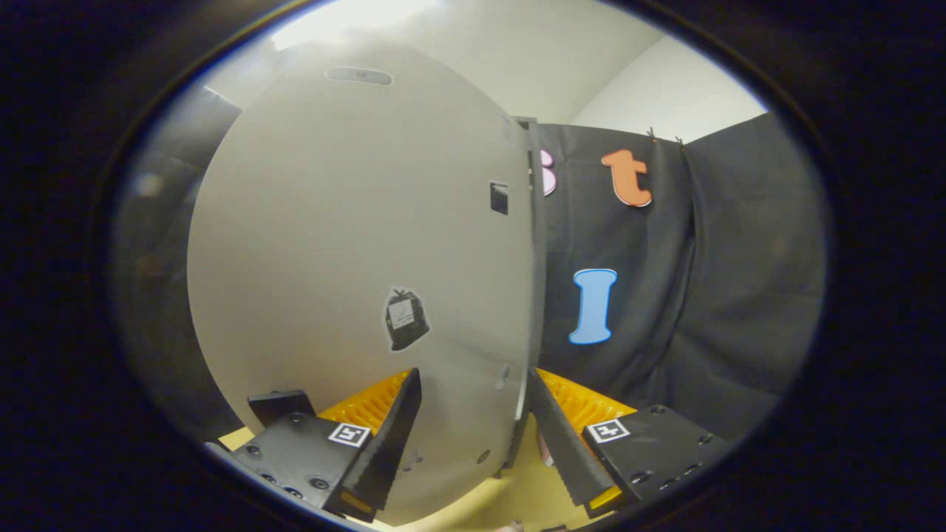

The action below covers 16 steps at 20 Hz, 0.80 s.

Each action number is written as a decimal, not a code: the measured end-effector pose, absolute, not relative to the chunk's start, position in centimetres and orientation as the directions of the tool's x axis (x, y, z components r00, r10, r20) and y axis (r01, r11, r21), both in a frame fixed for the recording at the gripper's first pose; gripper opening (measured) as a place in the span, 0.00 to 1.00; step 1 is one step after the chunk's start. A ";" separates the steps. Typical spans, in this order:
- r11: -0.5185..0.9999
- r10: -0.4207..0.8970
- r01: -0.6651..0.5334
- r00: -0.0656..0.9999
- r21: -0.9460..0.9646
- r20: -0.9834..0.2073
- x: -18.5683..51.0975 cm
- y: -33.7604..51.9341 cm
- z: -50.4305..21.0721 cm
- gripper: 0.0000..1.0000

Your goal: Open the shoe cabinet door, grab the shoes and put them into the shoe cabinet, then close the shoe cabinet door.

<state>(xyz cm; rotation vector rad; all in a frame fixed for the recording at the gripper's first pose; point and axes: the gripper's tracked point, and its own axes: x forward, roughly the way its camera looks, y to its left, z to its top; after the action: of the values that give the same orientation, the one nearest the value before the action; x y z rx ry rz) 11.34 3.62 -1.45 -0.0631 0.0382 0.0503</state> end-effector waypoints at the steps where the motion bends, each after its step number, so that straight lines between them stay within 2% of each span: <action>1: 0.996 0.057 -0.059 0.998 -0.065 -0.040 11.9 4.5 -1.5 0.91; 9: 0.988 0.141 -0.143 0.989 -0.054 -0.049 17.0 12.9 -3.2 0.93; 16: 0.991 0.132 -0.133 0.990 -0.015 -0.048 20.9 15.3 -4.3 0.93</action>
<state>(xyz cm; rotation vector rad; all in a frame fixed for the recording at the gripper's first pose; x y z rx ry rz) 20.92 15.35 -4.29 -0.0186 0.0473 0.1327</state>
